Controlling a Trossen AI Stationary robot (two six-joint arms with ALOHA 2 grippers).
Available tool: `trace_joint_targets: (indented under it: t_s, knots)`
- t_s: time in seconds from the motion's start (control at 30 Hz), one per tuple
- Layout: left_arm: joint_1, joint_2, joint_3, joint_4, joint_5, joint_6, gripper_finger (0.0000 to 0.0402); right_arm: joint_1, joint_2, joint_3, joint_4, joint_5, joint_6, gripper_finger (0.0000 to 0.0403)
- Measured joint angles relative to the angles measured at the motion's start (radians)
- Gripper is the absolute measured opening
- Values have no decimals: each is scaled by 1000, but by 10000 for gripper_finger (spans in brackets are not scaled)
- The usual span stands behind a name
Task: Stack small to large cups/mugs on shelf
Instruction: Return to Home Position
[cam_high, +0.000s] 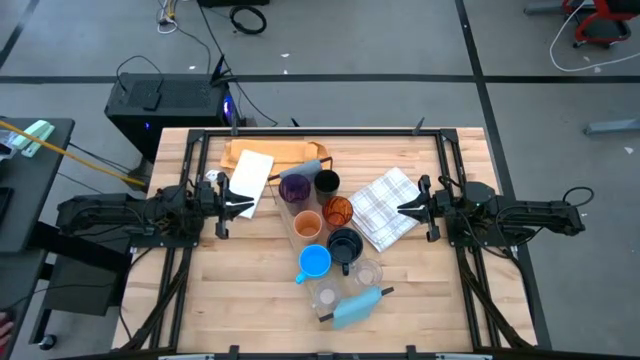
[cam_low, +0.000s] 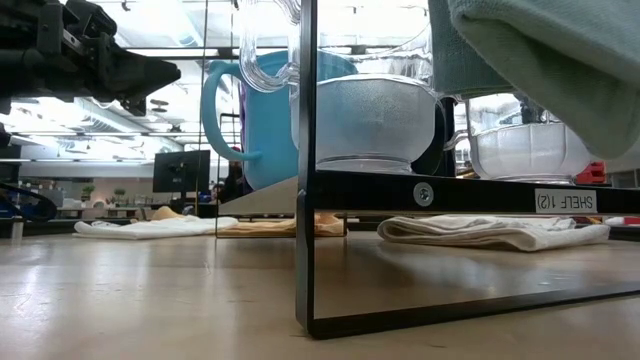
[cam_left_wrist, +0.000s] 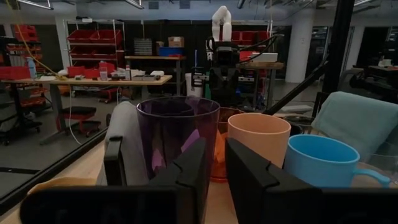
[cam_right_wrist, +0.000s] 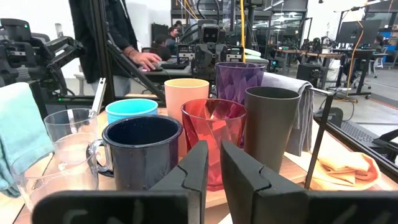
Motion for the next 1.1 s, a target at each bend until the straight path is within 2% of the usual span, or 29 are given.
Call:
trace_joint_targets:
  t_s: [1.1]
  knots:
    - [0, 0, 0, 0, 0, 0, 65, 0, 0, 0, 0, 0, 0, 52]
